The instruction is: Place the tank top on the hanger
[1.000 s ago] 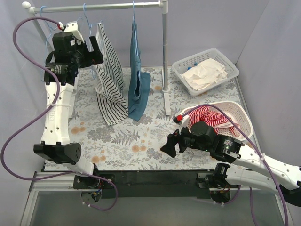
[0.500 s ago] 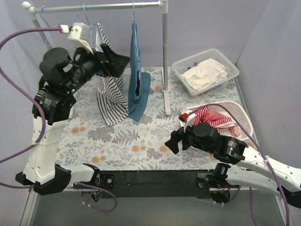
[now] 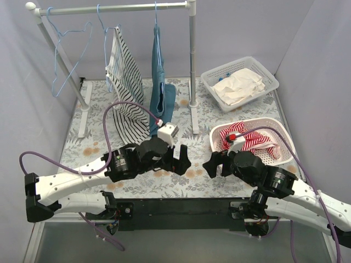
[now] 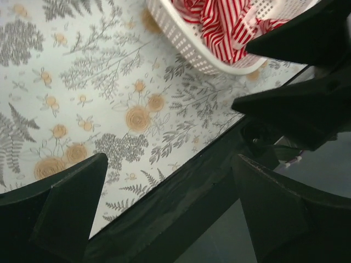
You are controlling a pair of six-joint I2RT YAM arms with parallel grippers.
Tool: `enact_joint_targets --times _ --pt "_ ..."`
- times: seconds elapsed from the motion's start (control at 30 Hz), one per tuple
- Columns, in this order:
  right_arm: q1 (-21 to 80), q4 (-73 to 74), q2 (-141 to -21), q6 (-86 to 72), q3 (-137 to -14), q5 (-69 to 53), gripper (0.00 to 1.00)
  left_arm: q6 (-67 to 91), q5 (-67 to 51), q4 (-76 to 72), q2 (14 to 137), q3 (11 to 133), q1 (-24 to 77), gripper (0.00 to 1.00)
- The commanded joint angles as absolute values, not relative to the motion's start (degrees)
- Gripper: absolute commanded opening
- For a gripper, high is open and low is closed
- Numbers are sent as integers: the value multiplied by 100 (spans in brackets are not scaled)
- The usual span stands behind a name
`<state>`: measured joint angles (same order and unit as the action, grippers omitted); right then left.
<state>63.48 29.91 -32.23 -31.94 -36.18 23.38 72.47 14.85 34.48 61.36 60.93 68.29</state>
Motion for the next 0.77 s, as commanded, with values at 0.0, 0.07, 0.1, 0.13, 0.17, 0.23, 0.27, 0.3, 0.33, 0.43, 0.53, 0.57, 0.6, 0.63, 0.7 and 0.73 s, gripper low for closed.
enact_joint_targets --times 0.0,0.07,0.1,0.13,0.17,0.23,0.27,0.3,0.33,0.43,0.53,0.57,0.6,0.63,0.7,0.73 --pt "6355 3085 -2988 -3674 -3525 2962 99 8313 2372 2804 5801 5284 7180 98" --pt "6355 3085 -2971 -3709 -3489 3006 99 8542 2434 2777 5740 4993 7189 98" --pt "6363 3102 -2979 -3718 -3472 3015 99 8760 2469 2769 5678 4923 7198 98" --pt "6355 3129 -2988 -3718 -3480 3023 99 8876 2618 2751 5617 4852 7190 98" --pt "6354 3146 -2997 -3726 -3498 3032 99 8964 2637 2707 5433 4721 7189 98" --pt "6354 3199 -2997 -3753 -3498 3076 99 9158 2689 2646 5248 4606 7198 98" --pt "6363 3199 -2988 -3762 -3489 3120 99 9167 2698 2628 5108 4510 7190 98" --pt "6355 3191 -2988 -3753 -3489 3146 99 9167 2733 2619 5037 4457 7189 98" --pt "6363 3199 -2997 -3736 -3489 3173 99 9167 2820 2619 5001 4421 7189 98" --pt "6363 3191 -3067 -3657 -3542 3217 99 9123 2909 2689 4992 4447 7189 98" --pt "6354 3190 -3251 -3499 -3638 3199 99 9062 2900 2751 5097 4544 7189 98" --pt "6363 3199 -3304 -3463 -3665 3199 99 9009 2892 2725 5089 4535 7189 98" --pt "6355 3191 -3348 -3428 -3665 3208 99 8930 2865 2646 5045 4448 7189 98" --pt "6354 3182 -3427 -3445 -3665 3217 99 8834 2848 2454 5028 4421 7189 98" --pt "6354 3085 -3489 -3463 -3630 3217 99 8719 2891 2426 5019 4473 7189 98" --pt "6363 3041 -3533 -3472 -3621 3191 99 8719 2900 2478 5027 4500 7189 98"
